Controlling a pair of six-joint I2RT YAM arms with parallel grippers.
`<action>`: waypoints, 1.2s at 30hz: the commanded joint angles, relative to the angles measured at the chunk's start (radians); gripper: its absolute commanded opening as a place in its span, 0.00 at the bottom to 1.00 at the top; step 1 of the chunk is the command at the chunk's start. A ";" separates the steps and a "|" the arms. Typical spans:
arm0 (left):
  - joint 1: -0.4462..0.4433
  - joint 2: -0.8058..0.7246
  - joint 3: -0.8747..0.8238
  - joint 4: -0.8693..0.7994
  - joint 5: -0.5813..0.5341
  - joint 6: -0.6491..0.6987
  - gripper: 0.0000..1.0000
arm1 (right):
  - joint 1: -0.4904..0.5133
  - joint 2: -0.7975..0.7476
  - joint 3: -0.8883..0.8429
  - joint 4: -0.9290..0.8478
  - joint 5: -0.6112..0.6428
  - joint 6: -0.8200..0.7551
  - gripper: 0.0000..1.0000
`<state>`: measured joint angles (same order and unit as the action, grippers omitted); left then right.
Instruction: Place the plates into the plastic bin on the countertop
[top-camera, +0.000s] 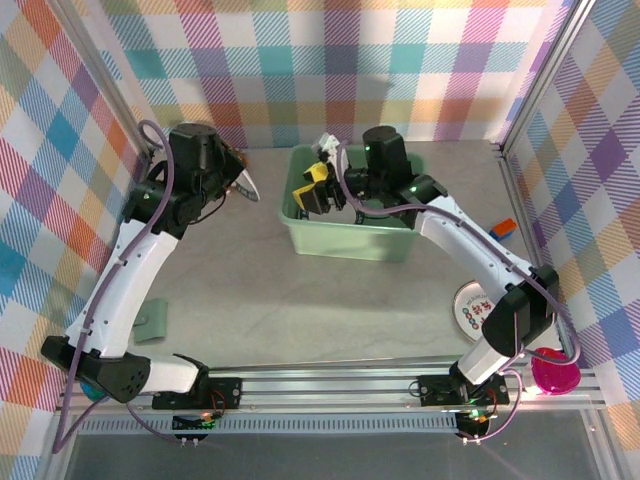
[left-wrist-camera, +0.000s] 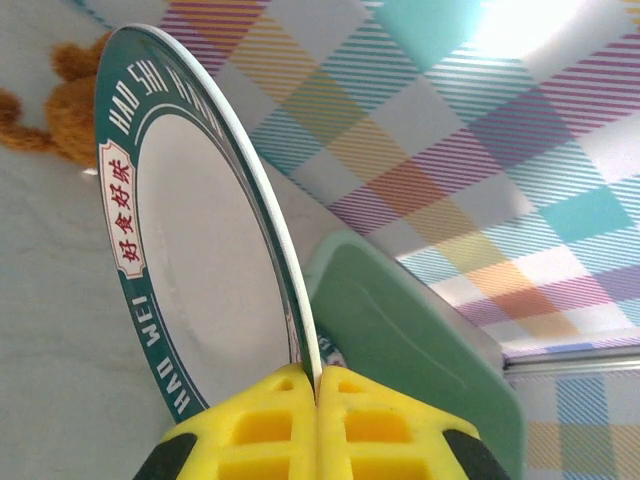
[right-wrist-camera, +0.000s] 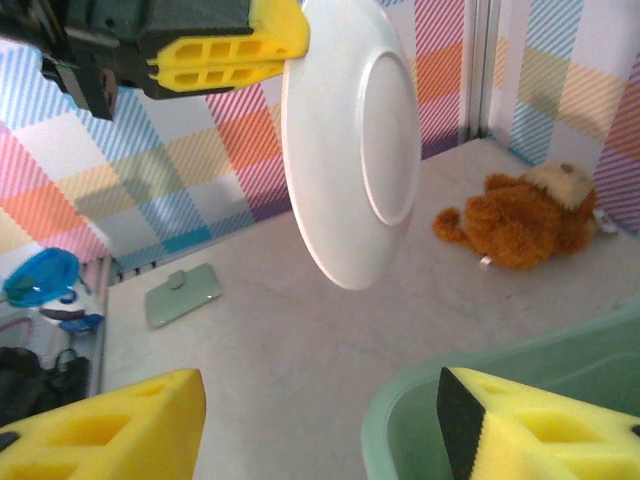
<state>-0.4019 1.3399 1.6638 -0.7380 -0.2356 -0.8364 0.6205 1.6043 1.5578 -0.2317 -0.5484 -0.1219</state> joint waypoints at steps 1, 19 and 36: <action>-0.026 0.004 0.058 0.081 0.001 0.027 0.00 | 0.041 0.012 -0.035 0.175 0.104 -0.093 0.62; -0.083 0.027 0.090 0.102 -0.022 0.002 0.00 | 0.131 0.130 -0.077 0.494 0.213 -0.068 0.57; -0.095 0.058 0.095 0.131 -0.012 -0.030 0.00 | 0.156 0.184 -0.068 0.519 0.485 0.008 0.30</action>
<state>-0.4828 1.4006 1.7145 -0.6601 -0.2520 -0.8536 0.7746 1.7855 1.4799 0.2371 -0.1150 -0.1184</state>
